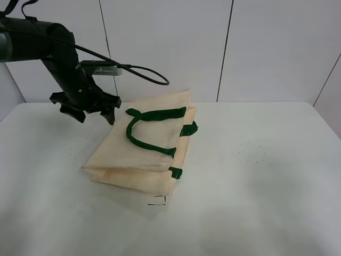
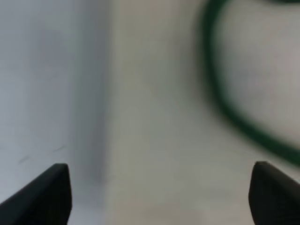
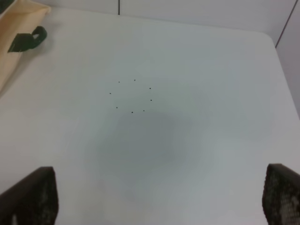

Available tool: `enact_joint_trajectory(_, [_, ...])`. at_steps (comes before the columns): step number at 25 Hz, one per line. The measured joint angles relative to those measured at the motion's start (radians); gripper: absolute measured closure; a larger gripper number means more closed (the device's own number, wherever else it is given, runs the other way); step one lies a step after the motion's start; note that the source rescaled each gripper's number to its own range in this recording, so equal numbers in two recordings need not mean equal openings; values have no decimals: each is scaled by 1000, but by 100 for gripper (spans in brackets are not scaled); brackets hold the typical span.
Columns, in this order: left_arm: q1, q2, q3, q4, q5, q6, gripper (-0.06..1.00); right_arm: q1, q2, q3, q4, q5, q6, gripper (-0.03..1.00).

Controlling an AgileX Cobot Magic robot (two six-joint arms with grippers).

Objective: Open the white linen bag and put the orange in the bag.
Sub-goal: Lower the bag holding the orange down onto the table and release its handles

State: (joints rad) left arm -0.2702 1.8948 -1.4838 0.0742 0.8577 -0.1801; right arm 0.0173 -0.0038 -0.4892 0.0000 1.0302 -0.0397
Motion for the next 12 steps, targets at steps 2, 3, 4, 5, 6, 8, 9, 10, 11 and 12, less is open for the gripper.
enact_joint_trajectory(2, [52,0,0,10,29,5,0,0,0,0,0,0,0,-3])
enact_joint_trajectory(3, [81,0,0,12,38,10,0,0,0,0,0,0,0,-3])
enact_joint_trajectory(4, [111,0,0,15,53,19,0,0,0,0,0,0,0,-3])
enact_joint_trajectory(5, [139,0,0,16,66,24,0,0,0,0,0,0,0,-3])
enact_joint_trajectory(6, [162,0,0,18,75,28,0,0,0,0,0,0,0,-3])
enact_joint_trajectory(8, [201,0,0,20,103,35,0,0,0,0,0,0,0,-3])
enact_joint_trajectory(9, [217,-1,0,21,127,36,1,0,0,0,0,0,0,-3])
enact_joint_trajectory(10, [223,-2,0,21,153,39,2,0,0,0,0,0,0,-3])
enact_joint_trajectory(11, [225,-4,0,24,178,42,2,0,0,0,0,0,0,-3])
enact_joint_trajectory(12, [225,-5,0,23,198,42,2,0,0,0,0,0,0,-3])
